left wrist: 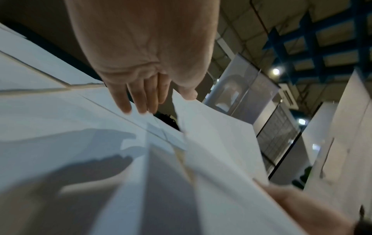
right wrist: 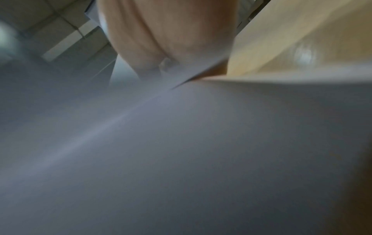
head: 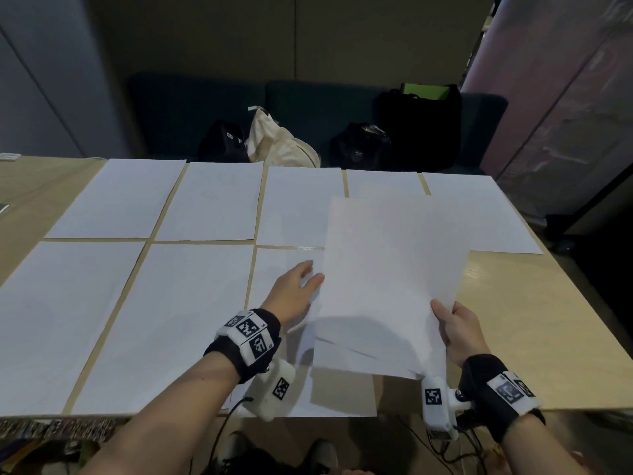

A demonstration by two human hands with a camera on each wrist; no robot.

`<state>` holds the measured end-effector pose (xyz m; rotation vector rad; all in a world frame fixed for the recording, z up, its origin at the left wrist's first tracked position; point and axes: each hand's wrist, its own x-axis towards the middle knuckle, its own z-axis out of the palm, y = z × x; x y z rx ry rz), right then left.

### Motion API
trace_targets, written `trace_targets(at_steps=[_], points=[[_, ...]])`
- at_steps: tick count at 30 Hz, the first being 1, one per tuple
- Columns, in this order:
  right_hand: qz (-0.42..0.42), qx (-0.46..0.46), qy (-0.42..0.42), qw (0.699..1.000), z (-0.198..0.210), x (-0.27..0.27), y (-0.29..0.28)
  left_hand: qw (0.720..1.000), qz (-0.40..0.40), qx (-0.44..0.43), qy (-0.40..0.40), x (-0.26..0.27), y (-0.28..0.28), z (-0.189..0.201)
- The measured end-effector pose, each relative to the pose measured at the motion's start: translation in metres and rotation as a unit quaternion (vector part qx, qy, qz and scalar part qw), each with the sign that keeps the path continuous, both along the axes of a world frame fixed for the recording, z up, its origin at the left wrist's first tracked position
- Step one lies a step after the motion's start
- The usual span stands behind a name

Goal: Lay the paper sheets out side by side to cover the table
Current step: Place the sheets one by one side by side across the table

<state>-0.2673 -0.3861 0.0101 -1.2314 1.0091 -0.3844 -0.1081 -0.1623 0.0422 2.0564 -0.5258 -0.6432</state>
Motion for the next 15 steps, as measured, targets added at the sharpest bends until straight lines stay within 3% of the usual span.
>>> trace_targets(at_steps=[2,6,11,15], points=[[0.040,0.014,-0.002,0.999,0.002,-0.002,0.002,0.998,0.020,-0.031,0.047,-0.003,-0.011,0.008],[0.071,0.001,0.014,0.997,0.004,-0.005,0.001,0.995,0.055,-0.062,0.050,-0.006,-0.023,0.010],[0.057,-0.070,0.093,0.992,0.005,-0.018,-0.013,0.992,0.048,-0.091,0.071,-0.018,-0.034,0.013],[-0.017,-0.136,0.144,0.980,0.011,-0.032,-0.039,0.989,0.067,-0.102,0.086,-0.023,-0.039,0.012]])
